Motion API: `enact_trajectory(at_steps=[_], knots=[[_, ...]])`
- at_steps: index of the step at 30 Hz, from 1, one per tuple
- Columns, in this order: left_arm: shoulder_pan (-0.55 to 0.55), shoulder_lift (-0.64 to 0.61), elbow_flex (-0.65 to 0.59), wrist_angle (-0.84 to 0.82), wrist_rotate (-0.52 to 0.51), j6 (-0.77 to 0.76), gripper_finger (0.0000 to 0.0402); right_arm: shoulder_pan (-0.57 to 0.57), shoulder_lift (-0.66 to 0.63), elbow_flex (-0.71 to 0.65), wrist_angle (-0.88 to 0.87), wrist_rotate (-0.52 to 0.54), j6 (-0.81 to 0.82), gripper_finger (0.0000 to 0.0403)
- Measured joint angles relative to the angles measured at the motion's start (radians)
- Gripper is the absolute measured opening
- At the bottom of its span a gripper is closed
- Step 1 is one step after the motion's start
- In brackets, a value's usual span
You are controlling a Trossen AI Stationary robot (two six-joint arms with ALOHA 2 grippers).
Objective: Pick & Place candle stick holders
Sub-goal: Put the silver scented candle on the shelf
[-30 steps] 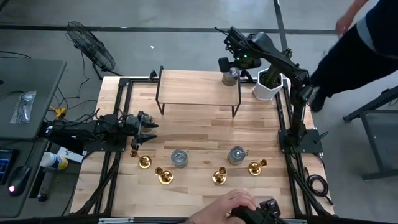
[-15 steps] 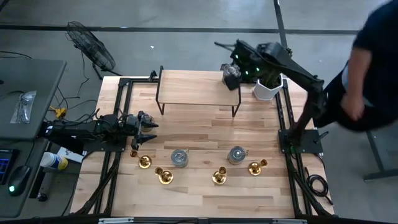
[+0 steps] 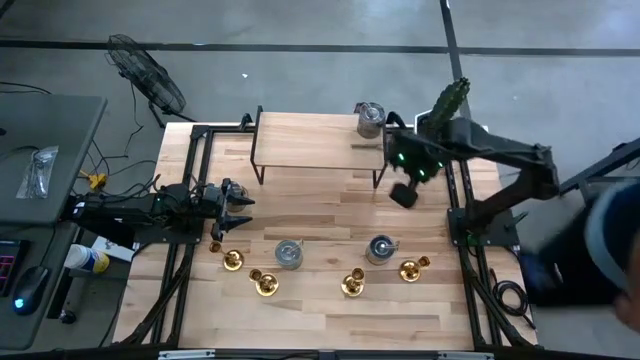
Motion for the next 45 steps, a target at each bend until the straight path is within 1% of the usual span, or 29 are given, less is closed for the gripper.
enact_trajectory(at_steps=[5, 10, 13, 17, 20, 23, 27, 30, 32, 38, 45], knots=[[0.000, 0.000, 0.000, 0.000, 0.000, 0.000, 0.0243, 0.134, -0.087, -0.134, 0.007, 0.002, -0.057, 0.0385], [0.000, 0.000, 0.000, 0.000, 0.000, 0.000, 0.0243, 0.252, -0.131, -0.260, 0.091, 0.005, -0.127, 0.0385], [0.000, 0.000, 0.000, 0.000, 0.000, 0.000, 0.0243, 0.303, -0.134, -0.338, 0.169, 0.003, -0.166, 0.0385], [0.000, 0.000, 0.000, 0.000, 0.000, 0.000, 0.0243, 0.349, -0.133, -0.440, 0.335, 0.002, -0.208, 0.0385], [0.000, 0.000, 0.000, 0.000, 0.000, 0.000, 0.0243, 0.373, -0.125, -0.514, 0.475, 0.003, -0.227, 0.0385], [0.000, 0.000, 0.000, 0.000, 0.000, 0.000, 0.0243, 0.386, -0.114, -0.569, 0.558, 0.001, -0.227, 0.0385], [0.000, 0.000, 0.000, 0.000, 0.000, 0.000, 0.0243, 0.393, -0.094, -0.602, 0.617, 0.008, -0.251, 0.0385], [0.000, 0.000, 0.000, 0.000, 0.000, 0.000, 0.0243, 0.393, -0.068, -0.605, 0.629, 0.049, -0.269, 0.0385], [0.000, 0.000, 0.000, 0.000, 0.000, 0.000, 0.0243, 0.392, -0.048, -0.605, 0.639, 0.058, -0.292, 0.0385], [0.000, 0.000, 0.000, 0.000, 0.000, 0.000, 0.0243, 0.393, 0.009, -0.604, 0.671, 0.050, -0.300, 0.0385], [0.000, 0.000, 0.000, 0.000, 0.000, 0.000, 0.0243, 0.398, 0.030, -0.604, 0.680, 0.020, -0.297, 0.0385]])
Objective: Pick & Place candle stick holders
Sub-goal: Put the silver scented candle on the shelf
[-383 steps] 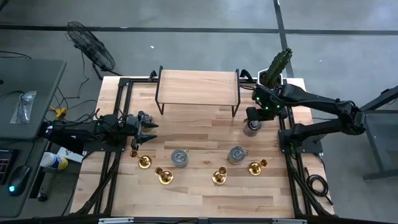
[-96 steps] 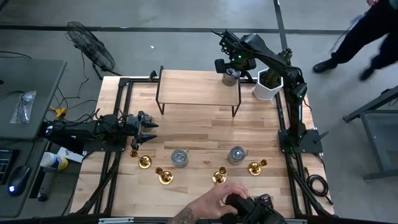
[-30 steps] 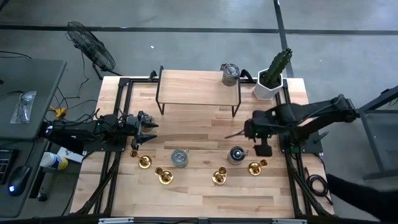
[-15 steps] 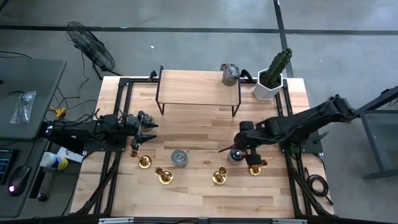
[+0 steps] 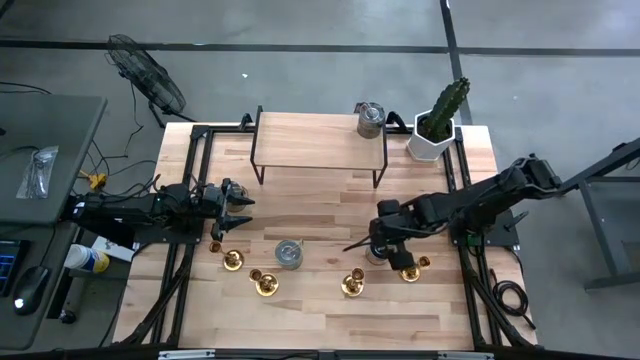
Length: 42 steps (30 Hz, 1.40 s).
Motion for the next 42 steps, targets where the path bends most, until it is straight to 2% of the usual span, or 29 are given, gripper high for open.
enact_trajectory(at_steps=[42], knots=[[0.000, 0.000, 0.000, 0.000, -0.001, 0.000, 0.0243, 0.018, 0.176, -0.005, 0.054, -0.043, 0.005, 0.0381]])
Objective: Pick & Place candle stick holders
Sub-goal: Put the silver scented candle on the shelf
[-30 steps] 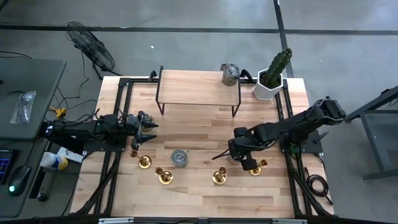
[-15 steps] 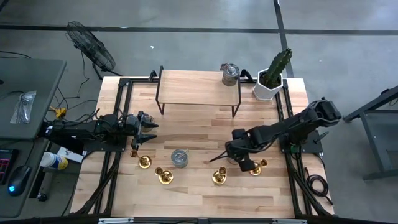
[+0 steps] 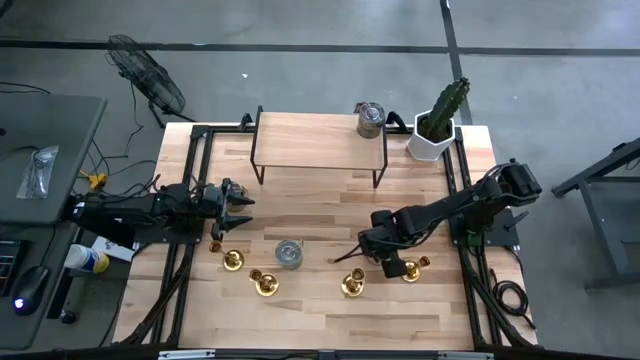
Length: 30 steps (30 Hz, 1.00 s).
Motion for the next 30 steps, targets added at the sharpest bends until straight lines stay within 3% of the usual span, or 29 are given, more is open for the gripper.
enact_trajectory(at_steps=[7, 22, 30], knots=[[0.000, 0.000, 0.000, 0.000, 0.000, 0.000, 0.0243, 0.000, 0.000, 0.000, 0.003, 0.001, 0.082, 0.0356], [0.000, 0.000, 0.000, 0.000, 0.000, 0.000, 0.0243, -0.017, -0.045, 0.001, -0.010, -0.038, 0.186, 0.0354], [0.000, 0.000, 0.000, 0.000, 0.000, 0.000, 0.0243, -0.052, -0.085, 0.087, -0.172, -0.041, 0.215, 0.0354]])
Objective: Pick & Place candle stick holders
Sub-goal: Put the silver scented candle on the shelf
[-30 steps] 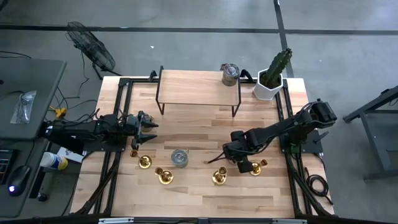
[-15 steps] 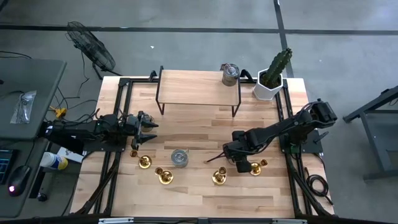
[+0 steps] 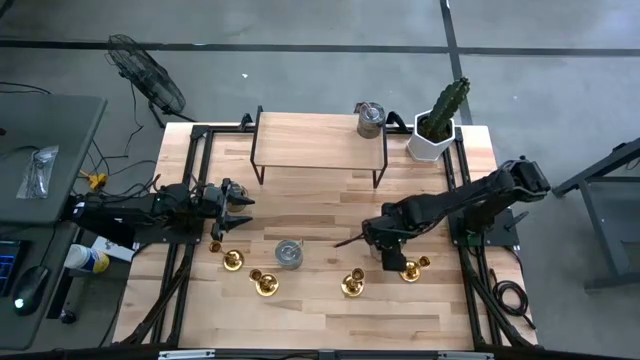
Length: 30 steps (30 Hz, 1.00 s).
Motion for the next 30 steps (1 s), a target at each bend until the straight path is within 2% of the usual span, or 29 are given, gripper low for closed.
enact_trajectory(at_steps=[13, 21, 30], knots=[[0.000, 0.000, 0.000, 0.000, 0.000, 0.000, 0.0243, -0.172, -0.053, 0.288, -0.233, 0.024, -0.027, 0.0354], [0.000, 0.000, 0.000, 0.000, 0.000, 0.000, 0.0243, -0.317, -0.053, 0.443, -0.254, 0.065, -0.037, 0.0354], [0.000, 0.000, 0.000, 0.000, 0.000, 0.000, 0.0243, -0.516, -0.005, 0.561, -0.251, 0.103, 0.184, 0.0354]])
